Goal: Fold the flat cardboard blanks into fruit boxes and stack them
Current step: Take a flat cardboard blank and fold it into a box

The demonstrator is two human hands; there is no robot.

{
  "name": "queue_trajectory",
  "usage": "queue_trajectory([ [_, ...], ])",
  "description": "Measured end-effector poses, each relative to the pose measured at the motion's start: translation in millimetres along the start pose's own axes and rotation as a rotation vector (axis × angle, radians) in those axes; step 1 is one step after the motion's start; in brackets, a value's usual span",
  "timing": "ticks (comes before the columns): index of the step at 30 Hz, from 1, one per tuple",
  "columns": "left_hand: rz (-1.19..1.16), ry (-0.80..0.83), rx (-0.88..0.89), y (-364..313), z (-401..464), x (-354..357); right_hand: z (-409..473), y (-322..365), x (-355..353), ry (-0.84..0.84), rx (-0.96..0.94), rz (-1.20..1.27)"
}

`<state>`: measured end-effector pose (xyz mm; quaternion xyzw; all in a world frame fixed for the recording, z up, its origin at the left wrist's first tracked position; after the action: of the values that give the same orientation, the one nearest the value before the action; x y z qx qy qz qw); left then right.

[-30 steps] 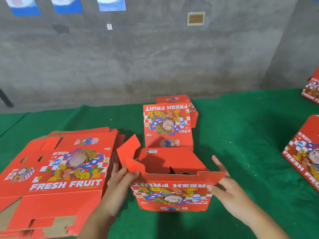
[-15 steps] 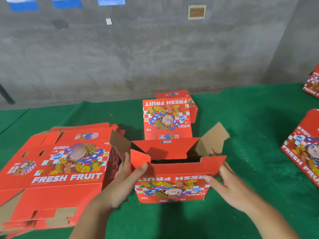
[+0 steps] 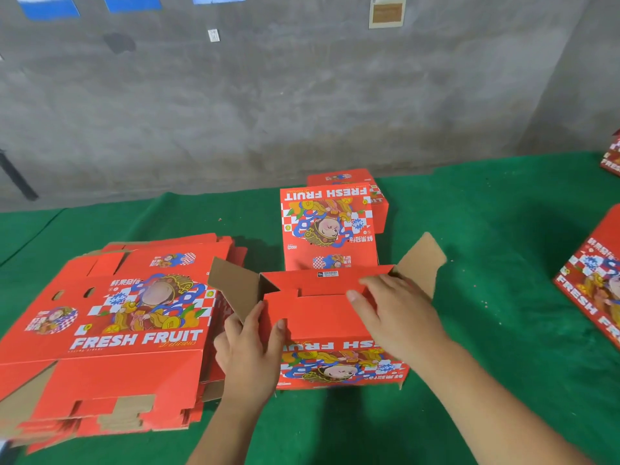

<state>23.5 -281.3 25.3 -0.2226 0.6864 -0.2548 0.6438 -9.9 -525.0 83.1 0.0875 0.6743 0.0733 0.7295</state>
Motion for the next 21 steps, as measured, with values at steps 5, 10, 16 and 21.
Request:
queue_trajectory([
  [5, 0.029, -0.034, -0.032, -3.0, -6.0, 3.9, 41.9, -12.4, 3.2, 0.267, 0.228, -0.192],
  [10, -0.051, -0.034, -0.061, 2.6, -12.3, 10.2, 35.5, -18.5, 15.0, 0.391, 0.233, -0.015],
  [16, -0.138, -0.052, -0.008, 3.4, -12.7, 6.1, 16.4, -32.9, -13.2, 0.288, 0.167, 0.933],
  [21, -0.193, -0.094, 0.126, -0.6, -17.1, 6.7, 21.6, -46.7, -23.4, 0.324, 0.285, 1.211],
])
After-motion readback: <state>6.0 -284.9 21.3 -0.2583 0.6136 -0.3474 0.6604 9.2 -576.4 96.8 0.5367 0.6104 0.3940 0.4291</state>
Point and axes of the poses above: each hand's wrist, its own z-axis towards the middle knuckle, its own x-axis out of the palm, y = z × x, the point moved 2 cm from there along z, towards the middle knuckle, and after that the axes turned 13 degrees about y, right-handed, at the moved point
